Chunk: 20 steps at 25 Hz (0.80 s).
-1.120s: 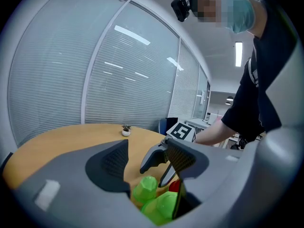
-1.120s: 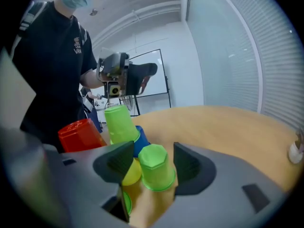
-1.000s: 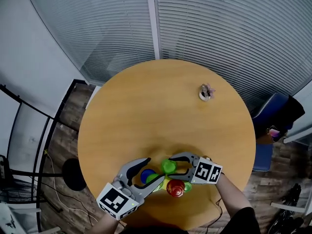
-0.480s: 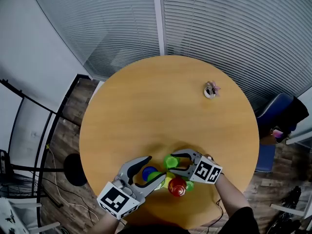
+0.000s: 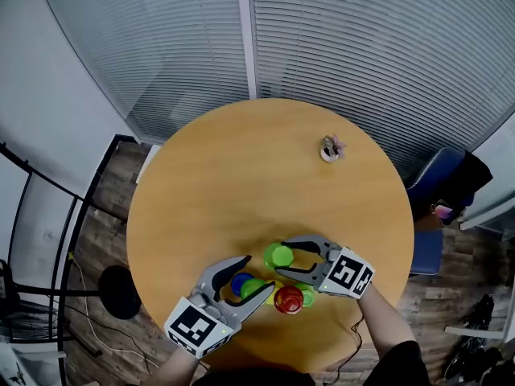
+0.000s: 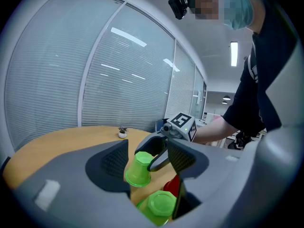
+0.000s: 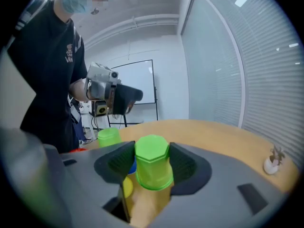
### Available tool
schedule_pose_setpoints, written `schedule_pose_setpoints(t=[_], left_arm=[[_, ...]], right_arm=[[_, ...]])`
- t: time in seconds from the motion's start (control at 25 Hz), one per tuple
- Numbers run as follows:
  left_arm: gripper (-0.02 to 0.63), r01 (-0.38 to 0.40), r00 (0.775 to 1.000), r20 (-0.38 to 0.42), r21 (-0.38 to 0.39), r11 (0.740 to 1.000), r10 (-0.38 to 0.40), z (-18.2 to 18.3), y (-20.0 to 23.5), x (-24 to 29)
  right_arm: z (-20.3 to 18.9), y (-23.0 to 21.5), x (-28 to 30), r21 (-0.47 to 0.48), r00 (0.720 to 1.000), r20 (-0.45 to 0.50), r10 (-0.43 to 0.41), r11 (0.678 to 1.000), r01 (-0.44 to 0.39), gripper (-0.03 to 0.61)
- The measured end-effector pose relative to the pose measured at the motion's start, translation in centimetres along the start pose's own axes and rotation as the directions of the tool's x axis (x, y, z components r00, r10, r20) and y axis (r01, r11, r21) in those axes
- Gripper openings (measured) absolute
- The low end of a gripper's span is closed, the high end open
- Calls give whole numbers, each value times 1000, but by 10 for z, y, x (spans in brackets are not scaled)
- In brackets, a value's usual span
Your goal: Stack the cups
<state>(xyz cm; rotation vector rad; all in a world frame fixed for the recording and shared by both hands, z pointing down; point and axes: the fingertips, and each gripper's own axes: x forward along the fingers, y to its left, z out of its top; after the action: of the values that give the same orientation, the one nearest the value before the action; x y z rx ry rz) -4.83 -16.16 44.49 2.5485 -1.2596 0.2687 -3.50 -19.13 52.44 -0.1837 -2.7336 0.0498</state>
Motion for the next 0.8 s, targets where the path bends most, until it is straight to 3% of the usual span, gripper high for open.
schedule_pose_setpoints(t=[0.28,0.4,0.8], left_arm=[[250,66,998,20,11,998,-66,9,-24,-16],[249,85,996,36,57,995,-87,8,-32,-24],[249,156,986,38,108,982,-161,-4,-64,-56]], right_arm=[[56,18,-30,-33,996,39,-75,997,76,233],[73,32,-39,-28,995,39,-91,995,92,234],[78,80,-41,-13,990,4,-139,990,139,233]])
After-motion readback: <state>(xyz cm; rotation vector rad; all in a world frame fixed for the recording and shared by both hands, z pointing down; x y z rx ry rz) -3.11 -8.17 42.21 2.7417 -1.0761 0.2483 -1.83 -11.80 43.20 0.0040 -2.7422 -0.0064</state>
